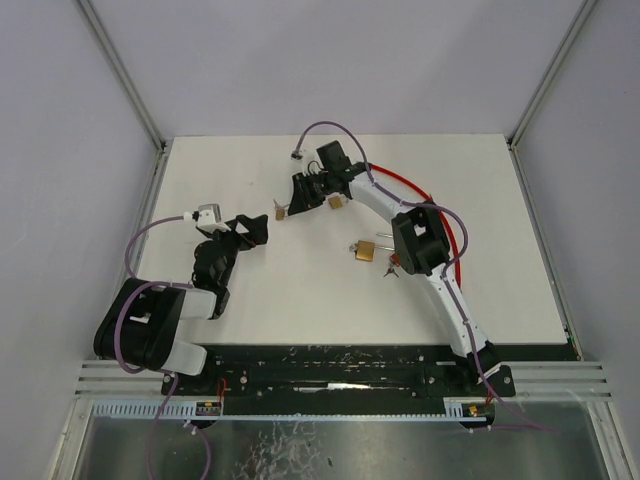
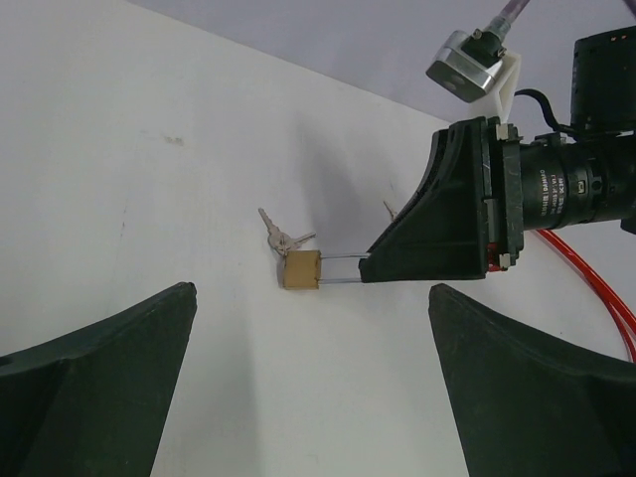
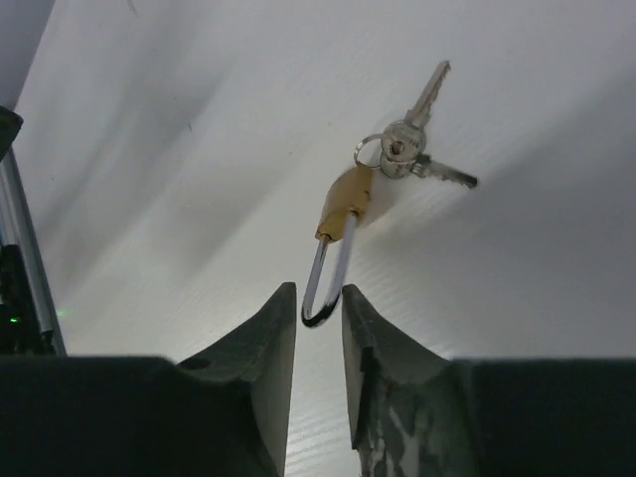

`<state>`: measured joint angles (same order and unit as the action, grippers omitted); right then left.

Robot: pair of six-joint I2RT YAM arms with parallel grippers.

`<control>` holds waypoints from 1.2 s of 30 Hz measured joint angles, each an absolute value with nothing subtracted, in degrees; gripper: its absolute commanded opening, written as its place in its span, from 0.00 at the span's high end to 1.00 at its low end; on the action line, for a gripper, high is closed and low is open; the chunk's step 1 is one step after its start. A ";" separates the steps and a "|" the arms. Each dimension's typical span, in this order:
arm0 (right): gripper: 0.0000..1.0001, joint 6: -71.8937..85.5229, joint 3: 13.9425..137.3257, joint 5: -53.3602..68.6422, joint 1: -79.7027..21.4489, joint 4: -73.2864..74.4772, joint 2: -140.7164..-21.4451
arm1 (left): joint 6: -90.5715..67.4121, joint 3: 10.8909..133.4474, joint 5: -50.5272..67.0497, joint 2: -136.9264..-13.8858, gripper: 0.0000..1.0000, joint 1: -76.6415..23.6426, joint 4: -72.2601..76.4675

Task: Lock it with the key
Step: Place the lock at the center of the board.

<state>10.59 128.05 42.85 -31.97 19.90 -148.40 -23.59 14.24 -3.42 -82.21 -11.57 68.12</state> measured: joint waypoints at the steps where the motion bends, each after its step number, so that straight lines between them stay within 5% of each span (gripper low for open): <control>1: 0.50 10.52 128.64 42.09 -32.36 20.23 -148.46 | -23.59 14.24 -3.42 -82.21 0.00 -11.57 68.12; 6: 0.30 6.13 131.66 37.28 -33.56 23.20 -148.59 | -23.64 14.24 -3.42 -82.21 0.00 -11.57 68.27; 13: 0.32 -5.56 132.90 27.81 -33.43 29.71 -146.52 | -24.23 13.80 -0.75 -82.24 0.01 -11.57 71.99; 16: 0.33 -12.14 126.56 25.76 -33.32 33.01 -139.65 | -25.54 13.76 3.09 -82.17 0.12 -11.60 73.38; 24: 0.29 -27.44 87.83 25.23 -30.96 33.65 -93.14 | -22.41 17.67 2.44 -71.44 0.13 -25.76 57.47; 28: 0.27 -28.67 69.45 32.53 -17.17 28.08 -68.38 | -18.22 21.08 -3.79 -60.82 0.14 -39.46 43.53; 36: 0.27 -18.06 47.53 52.16 7.18 14.00 -53.54 | -21.61 19.33 -5.87 -45.63 0.04 -43.48 29.56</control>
<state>-18.06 47.53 52.16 7.18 14.00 -53.54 -21.61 19.33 -5.87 -45.63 -43.48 29.56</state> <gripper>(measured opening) 0.726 0.885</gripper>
